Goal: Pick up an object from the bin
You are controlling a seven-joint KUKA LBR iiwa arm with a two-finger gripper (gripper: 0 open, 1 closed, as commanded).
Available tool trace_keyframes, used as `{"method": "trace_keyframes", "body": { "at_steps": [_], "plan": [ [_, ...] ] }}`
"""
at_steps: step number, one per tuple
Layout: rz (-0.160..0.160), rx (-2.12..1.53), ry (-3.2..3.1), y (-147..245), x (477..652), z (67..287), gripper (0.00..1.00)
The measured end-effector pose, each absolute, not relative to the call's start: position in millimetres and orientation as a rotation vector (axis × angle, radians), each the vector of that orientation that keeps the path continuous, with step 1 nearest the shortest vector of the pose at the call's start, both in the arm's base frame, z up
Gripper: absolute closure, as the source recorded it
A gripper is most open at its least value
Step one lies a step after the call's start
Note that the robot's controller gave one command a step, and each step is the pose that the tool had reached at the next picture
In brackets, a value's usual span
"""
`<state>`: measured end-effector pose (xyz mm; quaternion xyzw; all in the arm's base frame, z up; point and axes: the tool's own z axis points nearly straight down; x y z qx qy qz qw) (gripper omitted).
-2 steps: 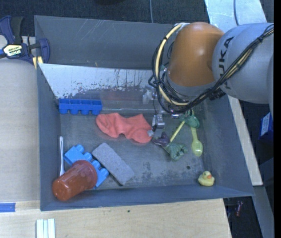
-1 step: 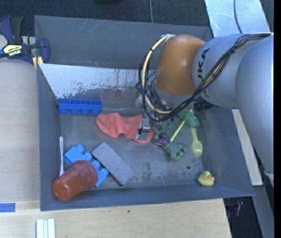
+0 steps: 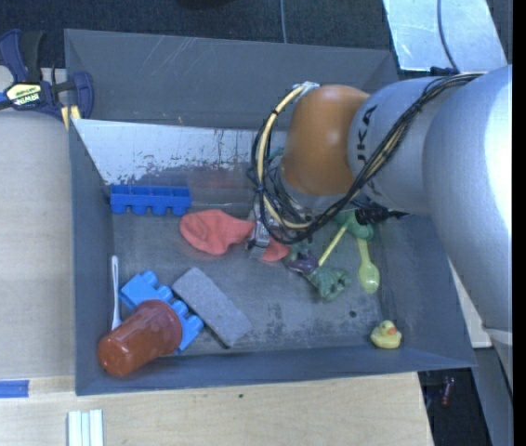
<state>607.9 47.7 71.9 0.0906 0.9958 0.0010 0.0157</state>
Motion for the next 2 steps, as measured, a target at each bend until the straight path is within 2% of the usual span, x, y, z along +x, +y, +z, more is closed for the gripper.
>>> {"method": "trace_keyframes", "body": {
  "at_steps": [1, 2],
  "plan": [
    [0.003, 0.281, 3.097, 48, 607.9, 72, 1.0],
    [0.002, 0.289, 3.103, 55, 601.8, 133, 1.0]
  ]
}}
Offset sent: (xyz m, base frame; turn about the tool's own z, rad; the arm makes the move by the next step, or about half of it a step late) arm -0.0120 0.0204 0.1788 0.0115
